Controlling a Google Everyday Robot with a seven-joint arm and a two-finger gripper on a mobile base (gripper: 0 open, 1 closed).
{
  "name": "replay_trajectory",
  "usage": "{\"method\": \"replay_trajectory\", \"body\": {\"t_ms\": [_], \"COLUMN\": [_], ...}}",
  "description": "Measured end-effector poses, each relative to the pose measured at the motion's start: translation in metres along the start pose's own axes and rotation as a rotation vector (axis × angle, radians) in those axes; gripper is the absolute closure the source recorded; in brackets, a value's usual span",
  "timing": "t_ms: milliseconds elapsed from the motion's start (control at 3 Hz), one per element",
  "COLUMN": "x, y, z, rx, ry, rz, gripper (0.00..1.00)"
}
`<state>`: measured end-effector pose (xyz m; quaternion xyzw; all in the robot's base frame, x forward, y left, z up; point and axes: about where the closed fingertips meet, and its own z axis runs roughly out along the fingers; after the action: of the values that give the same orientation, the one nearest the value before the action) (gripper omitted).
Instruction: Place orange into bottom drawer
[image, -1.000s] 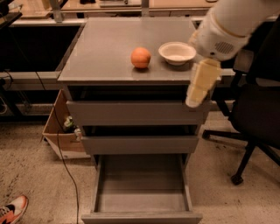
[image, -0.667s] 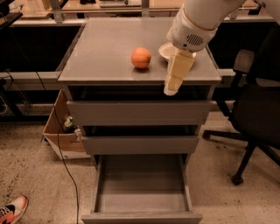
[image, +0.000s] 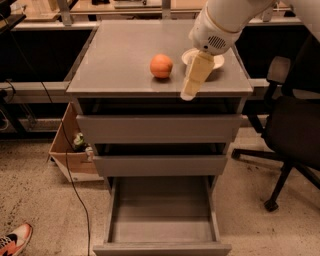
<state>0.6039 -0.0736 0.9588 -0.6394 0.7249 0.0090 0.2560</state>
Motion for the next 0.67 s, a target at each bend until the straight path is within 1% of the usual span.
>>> {"method": "replay_trajectory", "body": {"t_ms": [333, 667], "x": [-0.002, -0.009], "y": [-0.038, -0.070], "z": [0.022, 0.052], "rx": [0.054, 0.070], "ry": [-0.037, -0.100], "rz": [0.088, 0.195], "gripper": [0.00, 0.00]}}
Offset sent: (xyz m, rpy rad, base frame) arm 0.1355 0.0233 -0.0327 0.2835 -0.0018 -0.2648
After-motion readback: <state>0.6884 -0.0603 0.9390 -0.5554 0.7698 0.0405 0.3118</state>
